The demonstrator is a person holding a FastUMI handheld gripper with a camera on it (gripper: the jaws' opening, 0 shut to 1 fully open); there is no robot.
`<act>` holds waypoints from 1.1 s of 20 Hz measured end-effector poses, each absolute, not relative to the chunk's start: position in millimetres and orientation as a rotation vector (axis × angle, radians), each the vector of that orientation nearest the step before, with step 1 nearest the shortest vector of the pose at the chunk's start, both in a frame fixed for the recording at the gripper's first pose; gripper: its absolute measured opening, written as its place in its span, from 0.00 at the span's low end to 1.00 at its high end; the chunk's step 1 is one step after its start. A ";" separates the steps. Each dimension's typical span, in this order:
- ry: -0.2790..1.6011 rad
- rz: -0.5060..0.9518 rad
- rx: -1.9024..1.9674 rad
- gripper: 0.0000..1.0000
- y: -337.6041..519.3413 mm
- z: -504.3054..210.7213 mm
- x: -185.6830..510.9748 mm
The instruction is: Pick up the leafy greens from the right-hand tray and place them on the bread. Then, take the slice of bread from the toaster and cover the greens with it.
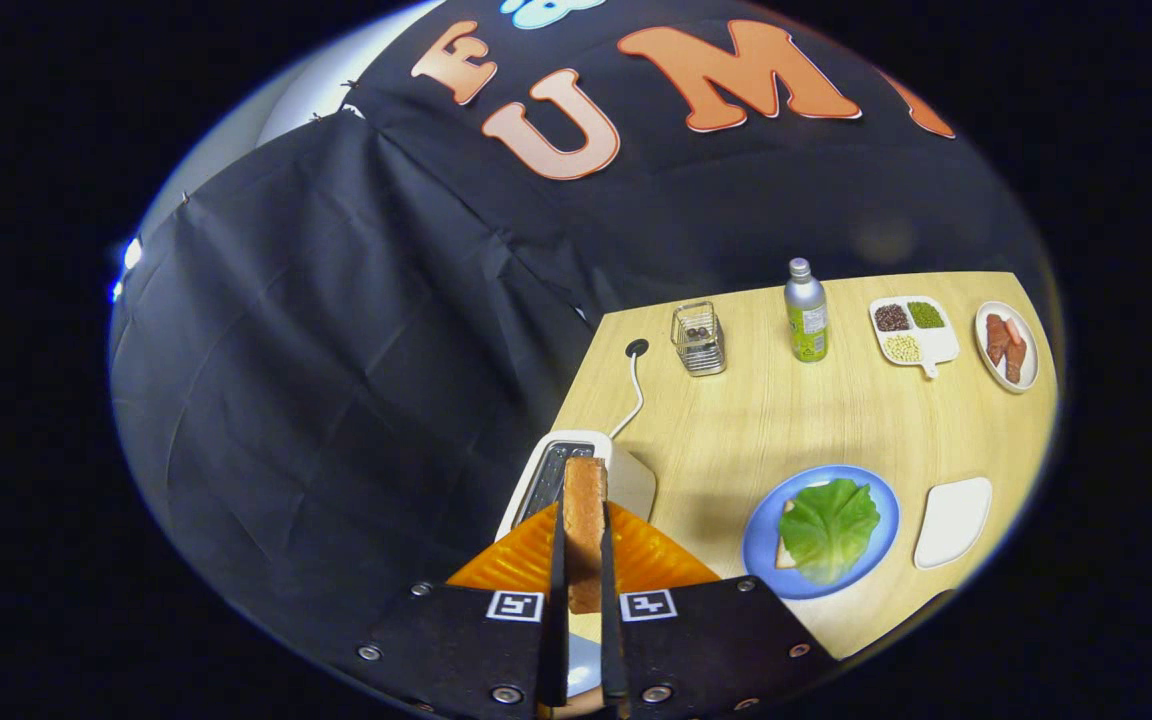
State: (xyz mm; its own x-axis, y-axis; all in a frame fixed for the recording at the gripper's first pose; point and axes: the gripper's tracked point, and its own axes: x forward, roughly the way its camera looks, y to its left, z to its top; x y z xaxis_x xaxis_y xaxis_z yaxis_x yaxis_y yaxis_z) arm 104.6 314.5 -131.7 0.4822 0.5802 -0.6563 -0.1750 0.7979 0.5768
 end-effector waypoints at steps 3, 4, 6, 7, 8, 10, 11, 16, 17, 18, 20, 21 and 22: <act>0.949 0.476 0.504 0.14 291.7 -138.8 100.6; 0.941 0.470 0.514 0.14 283.5 -141.6 99.3; 0.919 0.459 0.537 0.14 264.9 -144.8 100.7; 0.909 0.451 0.550 0.14 256.5 -149.1 101.1; 0.903 0.440 0.566 0.14 247.3 -154.3 101.3; 0.900 0.428 0.600 0.14 234.1 -168.4 101.1; 0.900 0.426 0.612 0.14 226.4 -174.3 101.4; 0.907 0.419 0.672 0.14 201.5 -203.9 95.0; 0.907 0.415 0.681 0.14 196.5 -210.3 95.8; 0.904 0.406 0.689 0.14 191.6 -214.8 96.0; 0.902 0.395 0.705 0.14 183.6 -225.5 98.0; 0.904 0.398 0.715 0.14 182.1 -230.7 98.4; 0.908 0.400 0.727 0.14 181.0 -235.9 98.7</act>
